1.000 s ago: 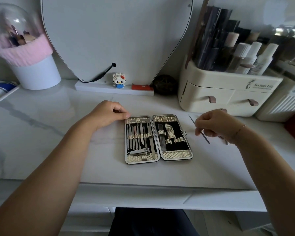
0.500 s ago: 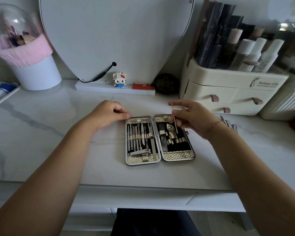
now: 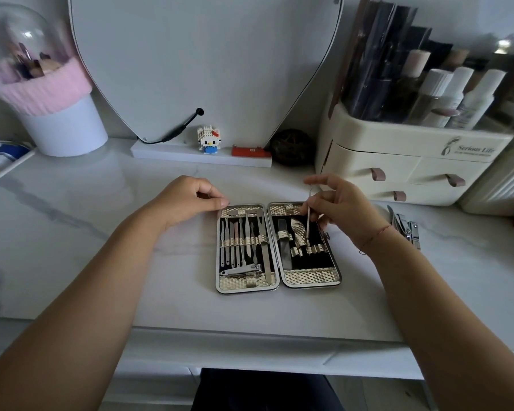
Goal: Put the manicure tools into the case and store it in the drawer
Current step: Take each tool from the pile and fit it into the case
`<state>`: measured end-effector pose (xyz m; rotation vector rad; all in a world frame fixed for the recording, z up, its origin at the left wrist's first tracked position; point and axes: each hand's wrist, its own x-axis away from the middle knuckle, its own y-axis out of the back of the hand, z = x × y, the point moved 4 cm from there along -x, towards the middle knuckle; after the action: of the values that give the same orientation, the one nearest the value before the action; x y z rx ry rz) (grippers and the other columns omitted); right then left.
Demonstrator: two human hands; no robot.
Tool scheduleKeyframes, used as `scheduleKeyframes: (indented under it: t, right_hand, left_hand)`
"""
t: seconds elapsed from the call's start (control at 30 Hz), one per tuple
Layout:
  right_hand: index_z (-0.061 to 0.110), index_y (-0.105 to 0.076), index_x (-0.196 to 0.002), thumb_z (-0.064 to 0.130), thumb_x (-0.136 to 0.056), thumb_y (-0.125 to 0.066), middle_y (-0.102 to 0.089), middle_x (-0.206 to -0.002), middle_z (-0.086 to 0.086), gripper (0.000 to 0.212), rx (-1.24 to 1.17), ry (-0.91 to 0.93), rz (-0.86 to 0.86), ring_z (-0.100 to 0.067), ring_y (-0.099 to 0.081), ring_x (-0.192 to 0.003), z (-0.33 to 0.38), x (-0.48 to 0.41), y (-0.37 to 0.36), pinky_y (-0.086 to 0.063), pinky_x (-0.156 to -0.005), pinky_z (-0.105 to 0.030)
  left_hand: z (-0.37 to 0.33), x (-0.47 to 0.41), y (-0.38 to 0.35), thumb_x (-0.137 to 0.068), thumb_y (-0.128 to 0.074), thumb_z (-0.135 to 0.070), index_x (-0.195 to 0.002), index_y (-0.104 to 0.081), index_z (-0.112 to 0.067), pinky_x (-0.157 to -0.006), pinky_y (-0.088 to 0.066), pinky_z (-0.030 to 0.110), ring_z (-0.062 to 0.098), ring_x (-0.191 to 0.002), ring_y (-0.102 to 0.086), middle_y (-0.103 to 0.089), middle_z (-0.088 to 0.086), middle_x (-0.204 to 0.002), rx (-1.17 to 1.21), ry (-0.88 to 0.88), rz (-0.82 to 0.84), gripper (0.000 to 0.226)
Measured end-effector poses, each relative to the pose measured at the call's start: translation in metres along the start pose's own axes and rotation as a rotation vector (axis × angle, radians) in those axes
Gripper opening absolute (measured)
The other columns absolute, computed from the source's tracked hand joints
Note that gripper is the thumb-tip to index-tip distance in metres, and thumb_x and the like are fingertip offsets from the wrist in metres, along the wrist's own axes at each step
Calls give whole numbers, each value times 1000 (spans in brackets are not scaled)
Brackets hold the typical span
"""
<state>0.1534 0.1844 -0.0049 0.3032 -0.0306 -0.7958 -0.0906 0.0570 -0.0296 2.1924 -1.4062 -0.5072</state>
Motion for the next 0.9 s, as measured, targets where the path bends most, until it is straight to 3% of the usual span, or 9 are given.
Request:
scheduleKeyframes:
  t: [0.17,0.57,0.73,0.9]
  right_hand:
    - [14,-57,-110,1,-84,-62,-71,-74,-3,29,138,23,-27,-8,-58,-58,-6,-3,8,-50,-59,-18]
    - [16,-60,-102,-2,-84,-61,-71,-77,-9,26,-65,-20,46,-7,-58,-55,-1,0,5,-45,-53,-15]
    - [7,-58,-110,-3,-85,-59,-71,-77,-9,27,-259,-63,61,-11,-60,-55,12,-11,-11,-54,-59,-22]
    - [3,-58,-110,-5,-83,-61,-70,-76,-12,28,-136,-12,124,-10,-61,-53,38,-29,-45,-51,-50,-18]
  left_hand:
    - [-4,2,-1,-73,-79,-25,-81,-76,-23,-81,-39,17,3,-86,-61,-70,-9,-84,12,0,8,8]
    - [-4,2,0,-74,-78,-22,-81,-76,-21,-82,-40,22,7,-85,-61,-70,-8,-84,11,2,3,8]
    - [-6,3,0,-72,-79,-23,-80,-75,-24,-84,-42,23,7,-87,-62,-70,-9,-85,16,9,-3,8]
    - [-7,1,0,-71,-80,-26,-79,-76,-25,-84,-42,23,6,-87,-63,-70,-13,-82,-1,12,-4,9]
